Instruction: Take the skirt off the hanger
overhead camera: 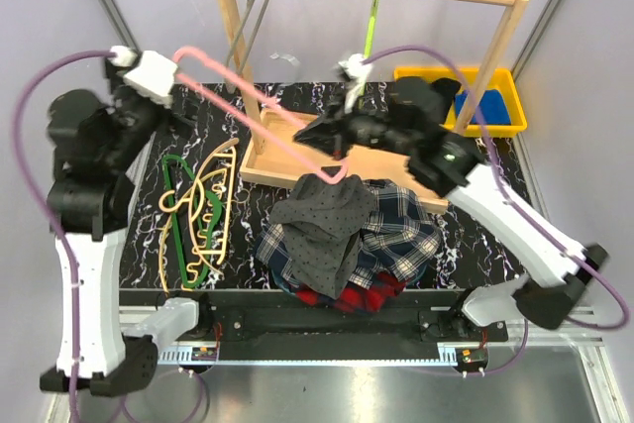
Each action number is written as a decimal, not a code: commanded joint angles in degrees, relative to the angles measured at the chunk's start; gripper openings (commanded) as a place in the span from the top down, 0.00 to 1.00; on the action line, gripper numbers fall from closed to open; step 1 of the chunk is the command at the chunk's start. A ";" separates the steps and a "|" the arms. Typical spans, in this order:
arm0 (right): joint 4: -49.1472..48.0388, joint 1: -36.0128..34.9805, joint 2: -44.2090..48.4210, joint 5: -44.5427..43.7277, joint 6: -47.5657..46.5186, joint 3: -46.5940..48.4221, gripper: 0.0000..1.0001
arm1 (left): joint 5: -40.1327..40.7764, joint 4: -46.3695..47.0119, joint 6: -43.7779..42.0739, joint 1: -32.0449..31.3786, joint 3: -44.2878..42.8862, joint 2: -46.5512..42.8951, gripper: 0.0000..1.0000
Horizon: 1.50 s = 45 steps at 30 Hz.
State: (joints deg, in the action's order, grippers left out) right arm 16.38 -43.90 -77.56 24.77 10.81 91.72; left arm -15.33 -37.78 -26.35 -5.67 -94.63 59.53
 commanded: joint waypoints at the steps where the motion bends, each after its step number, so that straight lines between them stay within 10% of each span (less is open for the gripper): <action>1: -0.30 -4.26 -7.24 0.88 -5.97 5.48 1.00 | 1.97 12.80 11.74 5.58 1.64 -4.94 0.01; 11: -8.46 -7.87 -30.60 7.21 -3.96 13.56 1.00 | -0.66 18.62 21.07 9.54 9.02 -3.64 0.01; 22: -35.70 -7.96 -45.47 13.37 19.58 14.53 1.00 | -6.29 16.60 19.76 9.63 8.94 0.41 0.01; 28: -39.85 -9.01 -50.41 11.53 24.62 15.77 0.55 | -7.78 15.37 18.88 9.63 9.38 0.06 0.01; 31: -36.43 -9.54 -47.87 10.65 21.63 13.67 0.00 | -7.61 14.49 18.26 10.06 9.37 -0.64 0.01; 45: 9.95 -9.71 0.63 -15.93 -4.12 5.91 0.00 | -9.10 11.69 17.74 10.15 12.89 -1.52 0.01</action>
State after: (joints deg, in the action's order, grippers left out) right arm 10.63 -53.28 -93.82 23.07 14.87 94.48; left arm -24.05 -24.99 -7.49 4.10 -83.68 59.59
